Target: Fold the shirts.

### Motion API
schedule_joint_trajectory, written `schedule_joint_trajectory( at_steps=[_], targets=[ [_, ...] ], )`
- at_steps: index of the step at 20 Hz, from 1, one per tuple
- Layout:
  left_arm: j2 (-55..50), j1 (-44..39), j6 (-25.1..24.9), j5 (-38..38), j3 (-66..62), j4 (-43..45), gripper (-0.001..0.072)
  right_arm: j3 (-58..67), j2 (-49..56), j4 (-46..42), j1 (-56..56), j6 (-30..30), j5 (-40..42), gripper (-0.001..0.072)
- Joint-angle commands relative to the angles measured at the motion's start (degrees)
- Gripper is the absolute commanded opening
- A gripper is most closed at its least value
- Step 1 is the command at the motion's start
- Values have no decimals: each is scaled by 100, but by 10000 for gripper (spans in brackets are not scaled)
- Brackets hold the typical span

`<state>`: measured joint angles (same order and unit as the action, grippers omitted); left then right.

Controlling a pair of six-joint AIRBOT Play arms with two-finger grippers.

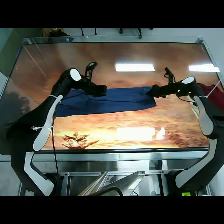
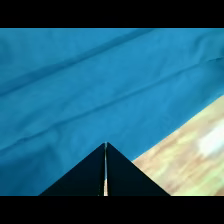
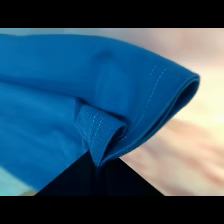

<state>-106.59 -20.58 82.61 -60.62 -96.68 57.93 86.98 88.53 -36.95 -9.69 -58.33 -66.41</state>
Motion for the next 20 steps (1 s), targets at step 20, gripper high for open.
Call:
schedule_joint_trajectory(
  at_steps=[20],
  targets=[
    [-42, -374, -155, -1569, -1963, -1469, 15, 820, -1781, 793, -166, -935, -1585, 19]
  ],
)
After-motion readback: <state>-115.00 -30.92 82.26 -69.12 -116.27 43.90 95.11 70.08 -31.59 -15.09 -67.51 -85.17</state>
